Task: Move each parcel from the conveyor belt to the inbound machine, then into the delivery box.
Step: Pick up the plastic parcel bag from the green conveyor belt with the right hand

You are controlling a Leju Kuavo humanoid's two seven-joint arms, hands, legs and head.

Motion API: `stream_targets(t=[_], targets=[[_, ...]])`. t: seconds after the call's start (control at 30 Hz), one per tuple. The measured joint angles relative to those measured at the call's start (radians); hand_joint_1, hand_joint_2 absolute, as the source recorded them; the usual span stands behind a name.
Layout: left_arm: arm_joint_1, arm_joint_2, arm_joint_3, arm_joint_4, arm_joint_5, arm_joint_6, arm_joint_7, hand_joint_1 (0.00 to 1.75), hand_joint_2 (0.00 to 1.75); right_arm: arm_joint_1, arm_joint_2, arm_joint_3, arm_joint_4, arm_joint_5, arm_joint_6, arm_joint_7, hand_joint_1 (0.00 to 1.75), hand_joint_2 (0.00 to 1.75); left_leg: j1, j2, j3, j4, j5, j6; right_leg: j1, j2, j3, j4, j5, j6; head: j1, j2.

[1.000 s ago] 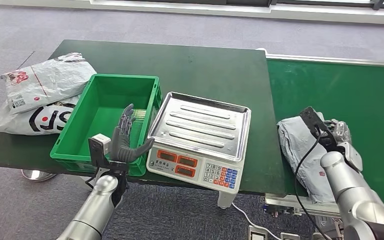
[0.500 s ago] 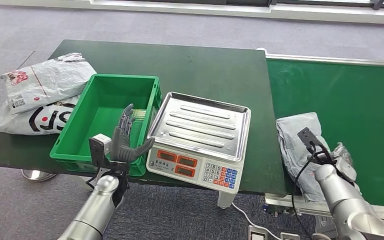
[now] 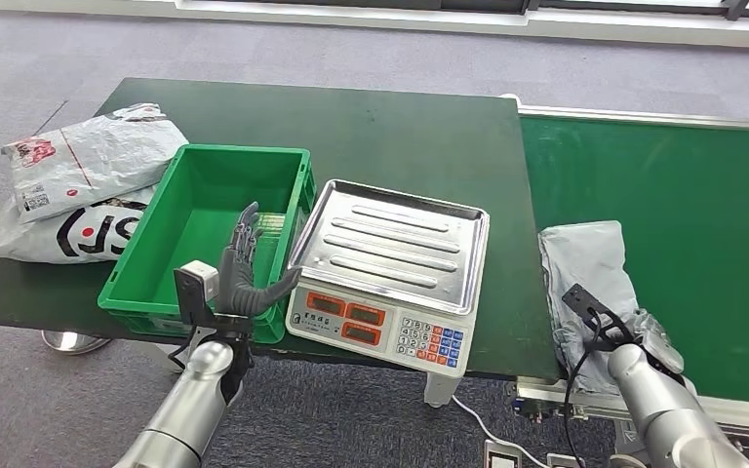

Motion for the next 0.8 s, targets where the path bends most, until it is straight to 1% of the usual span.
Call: stream_targets(t=[0.07, 0.1, 0.27, 0.57, 0.67, 0.8], targets=[[-0.004, -0.001, 0.0, 0.006, 0.0, -0.003, 0.0, 0.0, 1.75, 0.005, 0.0, 0.0, -0.005, -0.002, 0.048, -0.044, 1.38, 1.75, 0.0, 0.0, 0.0, 0.0, 0.0, 0.0, 0.0, 0.001, 0.0, 0.0, 0.0, 0.0, 0.0, 0.0], [-0.006, -0.002, 0.0, 0.009, 0.0, -0.003, 0.0, 0.0, 1.75, 0.007, 0.001, 0.0, -0.008, -0.003, 0.06, -0.054, 1.75, 1.75, 0.0, 0.001, 0.0, 0.0, 0.0, 0.0, 0.0, 0.001, 0.0, 0.0, 0.0, 0.0, 0.0, 0.0], [-0.007, -0.004, 0.0, 0.013, 0.003, -0.003, 0.0, 0.0, 1.75, 0.008, 0.003, 0.0, -0.019, 0.0, 0.063, -0.058, 1.75, 1.75, 0.0, 0.001, 0.001, 0.0, 0.0, 0.0, 0.0, 0.002, 0.001, 0.0, 0.0, 0.0, 0.0, 0.0], [-0.006, -0.004, 0.0, 0.013, 0.002, -0.006, 0.0, 0.0, 1.75, 0.01, 0.013, 0.0, -0.033, -0.011, 0.042, -0.084, 1.75, 1.75, 0.0, 0.001, 0.002, 0.0, 0.0, 0.0, 0.0, 0.002, 0.002, 0.0, 0.0, 0.0, 0.0, 0.0], [-0.005, -0.004, 0.0, 0.012, -0.001, -0.006, 0.0, 0.0, 1.75, 0.014, 0.018, 0.0, -0.041, -0.017, 0.018, -0.11, 1.75, 1.75, 0.0, 0.001, 0.002, 0.0, 0.0, 0.0, 0.0, 0.002, 0.002, 0.0, 0.0, 0.0, 0.0, 0.0], [0.002, -0.004, 0.0, 0.002, -0.003, -0.006, 0.0, 0.0, 1.75, 0.024, 0.026, -0.004, -0.064, -0.033, -0.038, -0.147, 1.75, 1.75, 0.0, 0.001, 0.001, 0.0, 0.0, -0.001, 0.0, 0.003, 0.001, 0.0, 0.0, 0.0, 0.0, 0.0]])
